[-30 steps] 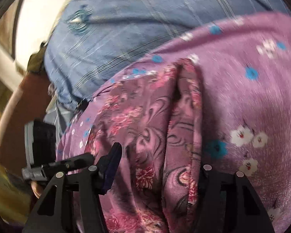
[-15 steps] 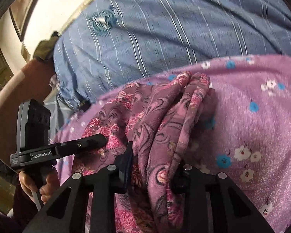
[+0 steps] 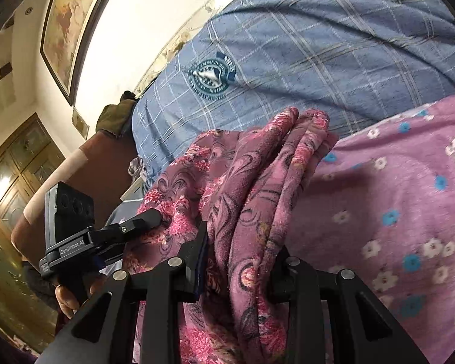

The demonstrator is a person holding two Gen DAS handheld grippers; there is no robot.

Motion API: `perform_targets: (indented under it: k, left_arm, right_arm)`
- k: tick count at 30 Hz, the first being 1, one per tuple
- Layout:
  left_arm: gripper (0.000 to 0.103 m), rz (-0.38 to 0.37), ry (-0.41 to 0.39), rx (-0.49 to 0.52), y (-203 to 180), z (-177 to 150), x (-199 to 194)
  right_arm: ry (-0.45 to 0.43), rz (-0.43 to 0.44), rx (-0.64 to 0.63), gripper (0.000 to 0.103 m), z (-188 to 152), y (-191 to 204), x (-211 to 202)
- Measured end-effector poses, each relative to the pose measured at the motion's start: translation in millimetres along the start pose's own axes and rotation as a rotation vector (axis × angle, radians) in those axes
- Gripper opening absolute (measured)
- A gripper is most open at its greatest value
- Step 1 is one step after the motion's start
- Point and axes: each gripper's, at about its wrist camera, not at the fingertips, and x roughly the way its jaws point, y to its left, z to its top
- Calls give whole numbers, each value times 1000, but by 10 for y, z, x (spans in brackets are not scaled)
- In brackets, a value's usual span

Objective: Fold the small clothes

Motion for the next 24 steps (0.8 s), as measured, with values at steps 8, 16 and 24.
perform_targets:
  k: [8,16,24]
  left_arm:
    - [31,86,80,-18,304,-144,30]
    - [33,288,268,-79,712,-455,406]
    - [35,299,174,-109,693,-394,187]
  right_arm:
    - [93,-17,27,30,-204,46,325]
    - [260,-149,11,30,-478,-61,754]
    - [315,-238,63,50,-410,-260,728]
